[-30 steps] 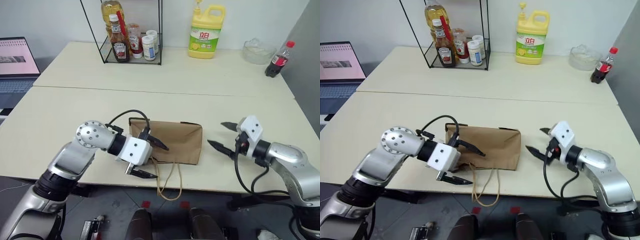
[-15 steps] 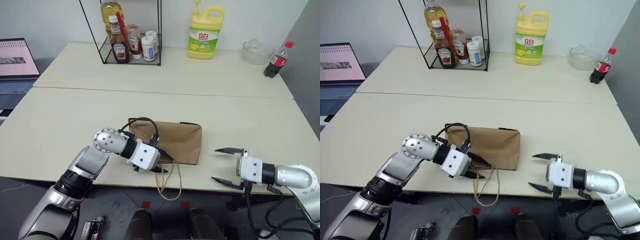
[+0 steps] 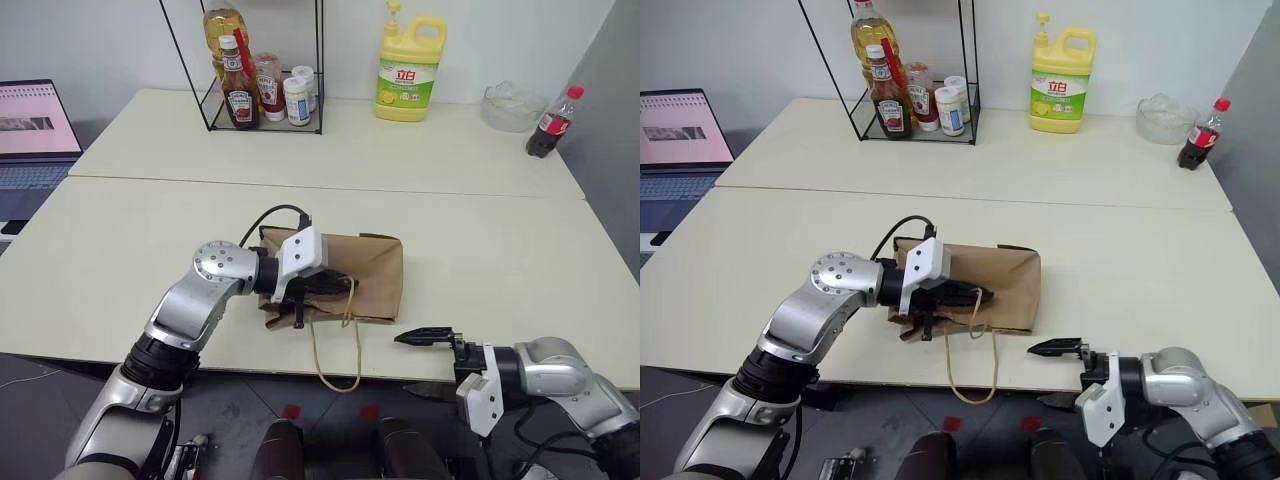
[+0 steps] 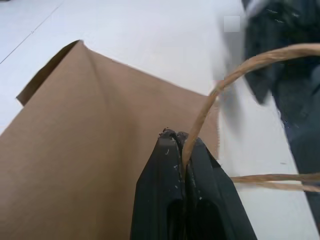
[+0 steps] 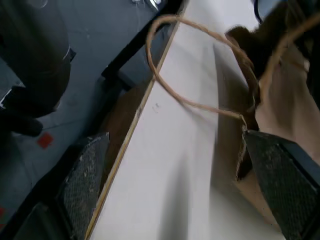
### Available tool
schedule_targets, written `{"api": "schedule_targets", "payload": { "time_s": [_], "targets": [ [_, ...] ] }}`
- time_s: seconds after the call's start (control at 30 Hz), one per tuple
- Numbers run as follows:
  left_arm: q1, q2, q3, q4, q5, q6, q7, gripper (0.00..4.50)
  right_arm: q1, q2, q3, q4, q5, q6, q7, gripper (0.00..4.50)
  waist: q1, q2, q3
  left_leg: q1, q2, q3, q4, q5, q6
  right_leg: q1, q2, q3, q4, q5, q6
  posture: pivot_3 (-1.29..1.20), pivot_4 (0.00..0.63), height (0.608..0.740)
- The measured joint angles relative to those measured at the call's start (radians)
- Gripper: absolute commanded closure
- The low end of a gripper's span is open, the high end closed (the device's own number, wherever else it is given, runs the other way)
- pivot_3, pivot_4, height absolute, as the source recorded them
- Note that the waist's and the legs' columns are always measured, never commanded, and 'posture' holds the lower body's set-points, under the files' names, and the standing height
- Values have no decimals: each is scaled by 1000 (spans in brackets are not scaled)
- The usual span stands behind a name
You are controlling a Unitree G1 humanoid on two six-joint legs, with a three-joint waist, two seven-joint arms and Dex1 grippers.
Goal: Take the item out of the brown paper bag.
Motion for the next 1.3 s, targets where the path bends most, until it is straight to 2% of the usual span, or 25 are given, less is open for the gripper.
{"api": "schedule_targets", "payload": {
  "time_s": [0.13, 0.27, 0.43, 0.67, 0.9, 1.3],
  "targets": [
    [0, 0, 13, -1, -15, 35, 16, 4475, -48, 26, 60, 62, -20, -86, -34, 0, 3, 0, 0, 0, 0, 0, 0, 0, 0, 0, 0, 0, 0, 0, 0, 0, 150, 740],
    [0, 3, 13, -1, -17, 38, 20, 4475, -87, 39, 145, 61, 45, -52, -21, 0, 3, 0, 0, 0, 0, 0, 0, 0, 0, 0, 0, 0, 0, 0, 0, 0, 150, 740],
    [1, 5, 14, -5, -23, 41, 22, 4475, -97, -18, 259, -27, 279, 168, 134, 0, 5, 0, 0, 0, 0, 0, 0, 0, 0, 1, -1, 0, 0, 0, 0, 0, 150, 740],
    [1, 5, 14, -11, -30, 43, 24, 4475, -123, -1, 283, -105, 430, 516, 251, 0, 4, 0, 0, 1, 0, -1, 0, 0, 0, 1, -1, 0, 0, 0, 0, 0, 150, 740],
    [0, 3, 15, -17, -32, 57, 31, 4475, -186, 114, 286, -117, 430, 773, 271, 0, 4, 0, 0, 0, 0, -1, 0, 0, 0, 1, 0, -1, 0, 0, 0, 0, 150, 740],
    [-13, -7, 21, -24, -35, 79, 45, 4475, -267, 206, 297, -151, 429, 1029, 317, 0, 5, 0, 0, 0, 0, -1, 0, 0, 0, 0, 0, -1, 0, 0, 0, 0, 150, 740]
  ]
}}
